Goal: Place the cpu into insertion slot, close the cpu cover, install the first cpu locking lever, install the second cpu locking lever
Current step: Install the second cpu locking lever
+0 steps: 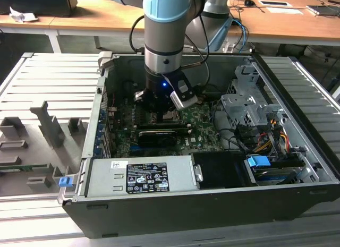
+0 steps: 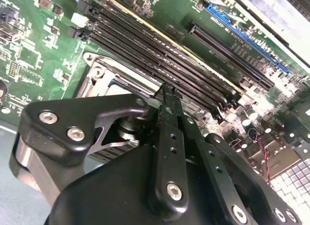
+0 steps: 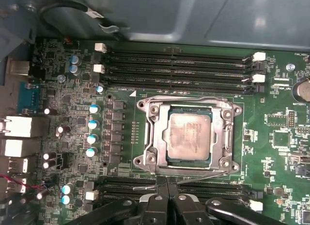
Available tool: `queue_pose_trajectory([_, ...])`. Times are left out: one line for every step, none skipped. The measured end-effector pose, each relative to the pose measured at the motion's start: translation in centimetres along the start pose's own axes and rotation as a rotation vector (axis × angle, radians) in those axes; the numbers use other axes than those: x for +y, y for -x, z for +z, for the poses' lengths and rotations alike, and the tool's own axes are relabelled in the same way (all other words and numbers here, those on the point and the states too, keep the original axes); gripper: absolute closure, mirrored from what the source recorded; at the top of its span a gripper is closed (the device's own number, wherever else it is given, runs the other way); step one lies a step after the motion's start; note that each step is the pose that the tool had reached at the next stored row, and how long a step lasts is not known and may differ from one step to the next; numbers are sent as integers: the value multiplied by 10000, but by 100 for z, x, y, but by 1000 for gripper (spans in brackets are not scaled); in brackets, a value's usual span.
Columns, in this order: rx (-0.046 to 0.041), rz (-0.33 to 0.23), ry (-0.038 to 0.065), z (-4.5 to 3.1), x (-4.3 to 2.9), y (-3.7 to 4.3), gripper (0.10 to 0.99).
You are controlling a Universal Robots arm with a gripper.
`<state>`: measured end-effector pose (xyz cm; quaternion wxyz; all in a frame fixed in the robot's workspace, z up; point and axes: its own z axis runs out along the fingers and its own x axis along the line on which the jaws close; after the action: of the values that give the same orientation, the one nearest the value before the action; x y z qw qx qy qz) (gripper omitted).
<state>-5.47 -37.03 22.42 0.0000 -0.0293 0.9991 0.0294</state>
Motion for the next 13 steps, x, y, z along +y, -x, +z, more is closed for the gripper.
queue_pose_trajectory([-1,-3,5,0,-3,-13,980])
queue_pose_trajectory([-1,-8,22,0,-11,-29,980])
queue_pose_trajectory([-2,-33,44,-1,-32,-33,980])
queue_pose_trajectory([-3,-45,63,-2,-44,-35,980])
queue_pose_trajectory([-6,-51,92,-3,-55,-38,980])
queue_pose_trajectory([-8,-51,131,-3,-64,-46,980])
queue_pose_trajectory([-11,-51,172,-4,-75,-57,980])
queue_pose_trajectory([-15,-54,256,-5,-93,-83,980])
queue_pose_trajectory([-19,-109,391,-3,-98,-97,980])
queue_pose_trajectory([-18,-252,541,4,-99,-104,980])
queue_pose_trajectory([-21,-339,692,11,-101,-109,980])
queue_pose_trajectory([-27,-358,788,17,-105,-121,980])
queue_pose_trajectory([-30,-360,806,30,-108,-138,980])
